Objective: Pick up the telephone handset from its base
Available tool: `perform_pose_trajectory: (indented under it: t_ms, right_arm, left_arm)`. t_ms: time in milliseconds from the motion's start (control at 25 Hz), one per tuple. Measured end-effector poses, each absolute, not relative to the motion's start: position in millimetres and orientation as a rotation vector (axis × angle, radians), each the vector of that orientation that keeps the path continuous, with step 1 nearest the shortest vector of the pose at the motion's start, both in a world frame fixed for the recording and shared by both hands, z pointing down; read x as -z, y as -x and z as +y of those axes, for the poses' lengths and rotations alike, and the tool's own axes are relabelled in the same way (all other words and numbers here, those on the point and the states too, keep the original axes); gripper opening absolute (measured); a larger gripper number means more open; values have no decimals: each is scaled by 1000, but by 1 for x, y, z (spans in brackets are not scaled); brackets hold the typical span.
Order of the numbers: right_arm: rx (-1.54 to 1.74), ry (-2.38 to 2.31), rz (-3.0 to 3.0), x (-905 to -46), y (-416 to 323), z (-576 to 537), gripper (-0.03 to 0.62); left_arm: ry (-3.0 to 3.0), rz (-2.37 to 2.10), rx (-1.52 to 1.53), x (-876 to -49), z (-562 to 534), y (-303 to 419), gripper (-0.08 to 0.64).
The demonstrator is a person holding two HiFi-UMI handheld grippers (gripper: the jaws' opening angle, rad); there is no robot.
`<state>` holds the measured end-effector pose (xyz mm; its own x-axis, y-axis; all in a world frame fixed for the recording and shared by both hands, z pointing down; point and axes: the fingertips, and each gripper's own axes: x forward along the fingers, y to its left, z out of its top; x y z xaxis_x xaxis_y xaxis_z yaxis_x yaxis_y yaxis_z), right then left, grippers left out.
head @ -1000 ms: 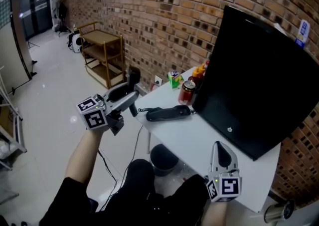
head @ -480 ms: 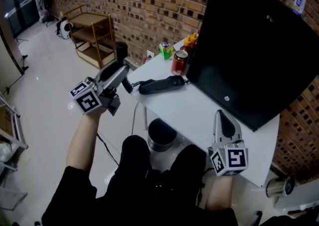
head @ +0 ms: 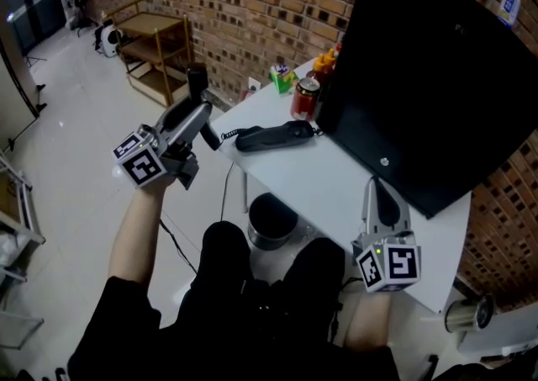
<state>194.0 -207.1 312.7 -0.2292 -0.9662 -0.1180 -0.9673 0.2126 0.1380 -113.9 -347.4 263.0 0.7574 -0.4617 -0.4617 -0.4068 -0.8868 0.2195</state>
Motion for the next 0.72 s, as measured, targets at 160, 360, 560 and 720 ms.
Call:
perform_pose_trajectory:
  t_ms: [160,360,560,720]
  right_arm:
    - [-301,1937,2463,-314,-186,-212,9]
    - [-316,1937,2448,-310,-186,-208,9]
    - [-293,1927,2449,-310,-190,-209,9]
    - [-297,1931,2437,-310,-194,-207,9]
  left_arm:
    - [-2854,-718,770,-261,-350,122,252]
    - [-2843,-670,781,-263,-347,119,252]
    - [-2850,-692,766,-263,-346,115,252]
    - [-2849,-681,758,-268,-345,114,252]
